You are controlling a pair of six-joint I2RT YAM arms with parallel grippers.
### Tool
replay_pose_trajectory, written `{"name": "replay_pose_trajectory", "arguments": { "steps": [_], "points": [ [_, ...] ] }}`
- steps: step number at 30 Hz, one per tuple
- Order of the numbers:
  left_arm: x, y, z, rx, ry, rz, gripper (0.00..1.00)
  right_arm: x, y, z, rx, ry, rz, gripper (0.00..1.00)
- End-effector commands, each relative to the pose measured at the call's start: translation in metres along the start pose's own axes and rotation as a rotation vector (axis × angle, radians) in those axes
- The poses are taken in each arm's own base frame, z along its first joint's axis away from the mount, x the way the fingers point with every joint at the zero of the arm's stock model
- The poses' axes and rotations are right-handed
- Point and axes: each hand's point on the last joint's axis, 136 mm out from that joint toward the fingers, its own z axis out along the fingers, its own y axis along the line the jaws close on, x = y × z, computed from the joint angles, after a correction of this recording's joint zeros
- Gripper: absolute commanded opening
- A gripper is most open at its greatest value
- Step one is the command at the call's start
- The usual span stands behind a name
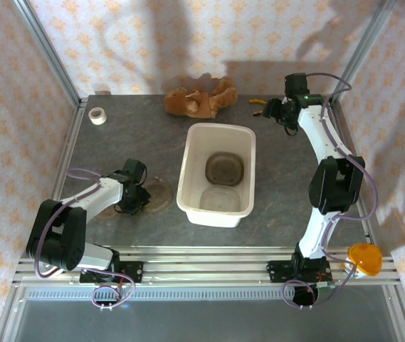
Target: Place the plates into the plastic bin on the countertop
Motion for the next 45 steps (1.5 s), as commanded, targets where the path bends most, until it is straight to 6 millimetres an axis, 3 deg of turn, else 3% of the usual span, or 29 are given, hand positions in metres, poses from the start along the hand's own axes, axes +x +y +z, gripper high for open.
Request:
{"name": "replay_pose_trajectory", "arguments": {
  "steps": [1,12,26,37,41,45],
  "points": [
    [-0.001,0.0,0.002,-0.019,0.014,0.027,0.24,-0.011,0.003,-0.013,0.016,-0.041,0.006,0.74],
    [-0.011,-0.016,-0.026,0.029,-0.025,0.028,0.11,-0.017,0.009,-0.016,0.01,-0.079,0.008,0.74],
    [-0.029,-0.015,-0.073,0.038,-0.15,-0.007,0.01,-0.029,0.021,-0.014,-0.022,-0.113,0.019,0.74],
    [-0.064,-0.031,-0.135,0.074,-0.329,-0.011,0.0,-0.034,0.028,-0.011,-0.022,-0.109,0.011,0.74],
    [-0.078,-0.049,-0.163,0.133,-0.387,0.011,0.0,-0.036,0.028,-0.011,-0.016,-0.11,0.006,0.74],
    [-0.09,-0.079,-0.19,0.224,-0.423,0.059,0.0,-0.033,0.028,-0.01,-0.019,-0.101,0.005,0.74]
  ]
}}
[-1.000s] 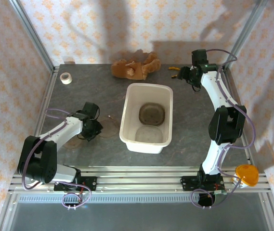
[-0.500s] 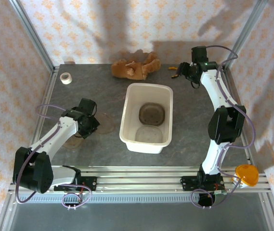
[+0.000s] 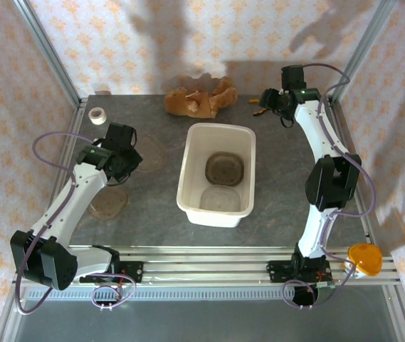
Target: Place the plates into the plastic bin on the countertop
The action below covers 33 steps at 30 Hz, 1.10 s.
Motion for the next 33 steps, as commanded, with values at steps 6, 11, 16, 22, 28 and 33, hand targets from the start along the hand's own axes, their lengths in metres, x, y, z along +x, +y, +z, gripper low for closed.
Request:
{"name": "replay_pose_trajectory", "arguments": {
  "steps": [6,11,16,22,28,33],
  "points": [
    [-0.036,-0.068,-0.029,0.162,-0.022,0.141,0.0,0.002,-0.004,-0.007,0.031,-0.011,-0.01,0.74],
    [-0.033,-0.116,-0.037,0.292,0.046,0.231,0.0,0.005,-0.009,-0.01,0.051,-0.014,-0.015,0.74],
    [-0.003,-0.167,-0.04,0.436,0.164,0.377,0.0,0.008,-0.017,-0.013,0.071,-0.017,-0.004,0.74],
    [0.043,-0.202,-0.04,0.498,0.294,0.561,0.0,0.011,-0.031,-0.018,0.097,-0.032,0.016,0.74],
    [0.08,-0.209,-0.034,0.505,0.414,0.645,0.0,0.015,-0.047,-0.023,0.115,-0.034,0.036,0.74],
    [0.105,-0.196,-0.026,0.434,0.499,0.704,0.0,0.017,-0.057,-0.025,0.123,-0.03,0.048,0.74]
  ]
}}
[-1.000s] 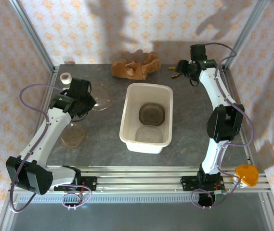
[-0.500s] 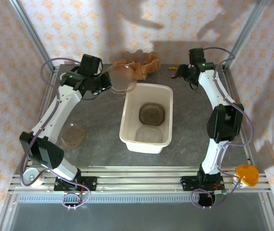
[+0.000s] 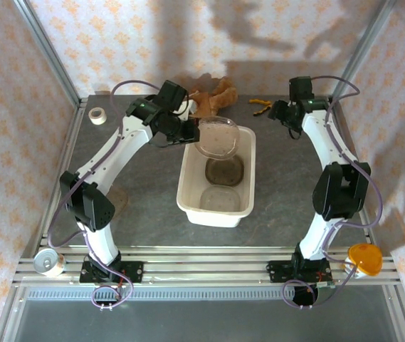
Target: Place the plates into the plastic bin on the countertop
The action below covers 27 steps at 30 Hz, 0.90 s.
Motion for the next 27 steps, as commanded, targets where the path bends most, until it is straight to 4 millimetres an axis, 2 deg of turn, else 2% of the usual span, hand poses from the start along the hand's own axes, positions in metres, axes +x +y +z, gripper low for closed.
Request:
{"name": "replay_pose_trajectory", "arguments": {
  "steps": [1,7,17,27],
  "points": [
    [0.026,-0.008,0.005,-0.008,0.107,0.051,0.0,-0.008,-0.008,-0.012,0.012,-0.05,0.015,0.74],
    [0.045,-0.01,0.021,-0.032,0.155,0.048,0.0,-0.004,-0.011,-0.011,0.007,-0.047,0.025,0.75],
    [0.08,0.0,0.036,-0.158,0.216,0.065,0.0,0.002,-0.016,-0.013,0.005,-0.042,0.022,0.74],
    [0.101,0.01,0.048,-0.205,0.217,0.017,0.0,0.009,-0.022,-0.013,0.004,-0.031,0.02,0.75]
  ]
}}
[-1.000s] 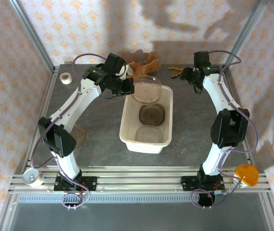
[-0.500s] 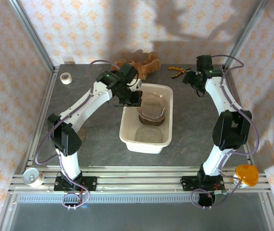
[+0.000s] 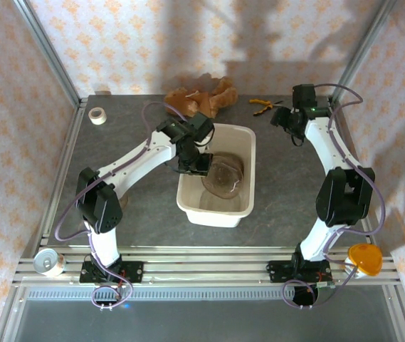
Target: Place the plates into the plastic bin on the countertop
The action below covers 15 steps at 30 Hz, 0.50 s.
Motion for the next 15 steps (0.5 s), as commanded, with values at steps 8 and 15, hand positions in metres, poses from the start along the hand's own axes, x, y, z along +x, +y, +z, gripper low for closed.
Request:
{"name": "replay_pose_trajectory", "arguments": {
  "steps": [8,15],
  "points": [
    [0.023,-0.002,0.01,-0.028,0.013,-0.001,0.0,-0.01,-0.007,-0.014,-0.015,-0.045,0.009,0.75],
    [0.033,-0.005,0.02,-0.045,0.04,-0.022,0.0,-0.008,-0.007,-0.009,-0.024,-0.033,0.001,0.75]
  ]
}}
